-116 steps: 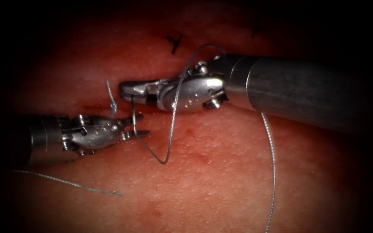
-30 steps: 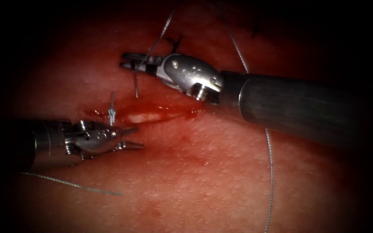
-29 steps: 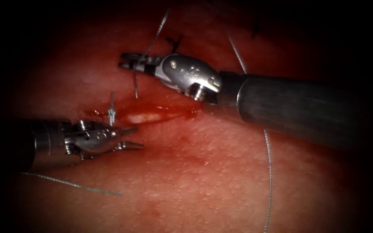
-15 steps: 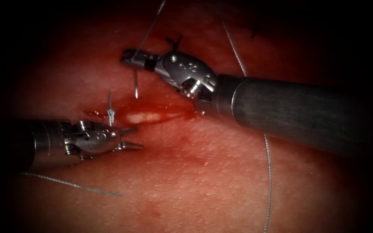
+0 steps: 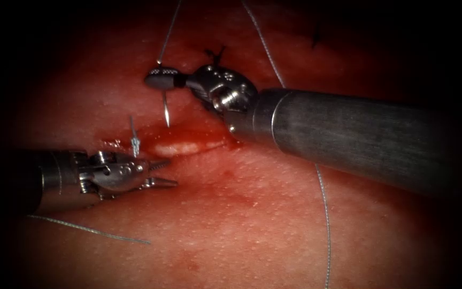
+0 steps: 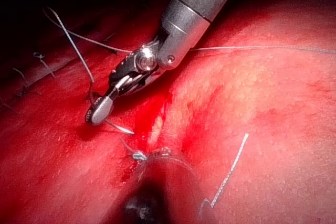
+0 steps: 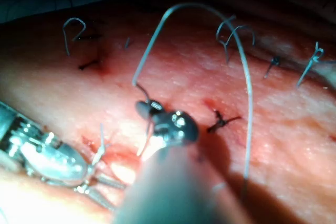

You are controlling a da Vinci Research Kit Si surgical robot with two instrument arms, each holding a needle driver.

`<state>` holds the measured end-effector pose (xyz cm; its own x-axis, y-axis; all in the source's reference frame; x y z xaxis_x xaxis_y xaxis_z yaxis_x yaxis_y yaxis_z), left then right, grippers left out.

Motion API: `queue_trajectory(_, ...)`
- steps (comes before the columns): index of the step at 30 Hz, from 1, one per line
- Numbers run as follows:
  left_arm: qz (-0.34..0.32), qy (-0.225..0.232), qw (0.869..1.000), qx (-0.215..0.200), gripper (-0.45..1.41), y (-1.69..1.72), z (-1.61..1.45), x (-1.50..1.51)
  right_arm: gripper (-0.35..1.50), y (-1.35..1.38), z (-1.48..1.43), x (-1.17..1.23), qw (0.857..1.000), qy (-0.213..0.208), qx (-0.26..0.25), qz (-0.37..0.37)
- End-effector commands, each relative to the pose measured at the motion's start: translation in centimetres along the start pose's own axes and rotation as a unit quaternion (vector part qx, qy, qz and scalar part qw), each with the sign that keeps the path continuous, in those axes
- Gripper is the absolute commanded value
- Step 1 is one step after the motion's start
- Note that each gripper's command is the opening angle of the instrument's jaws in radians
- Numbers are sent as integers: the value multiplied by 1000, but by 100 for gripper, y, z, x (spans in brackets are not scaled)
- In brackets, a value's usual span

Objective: Wound Closure

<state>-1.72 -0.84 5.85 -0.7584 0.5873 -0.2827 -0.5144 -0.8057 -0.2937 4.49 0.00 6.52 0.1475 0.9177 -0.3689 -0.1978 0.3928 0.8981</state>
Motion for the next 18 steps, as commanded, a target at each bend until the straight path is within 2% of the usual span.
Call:
queue_trajectory(1,1,2,1000,-1,27,-1,7,5,-35,2,8,8,1000,-1,3,1)
queue_trajectory(18,2,2,1000,-2,27,-3,6,4,-35,-15,10,0,993,-27,33,108)
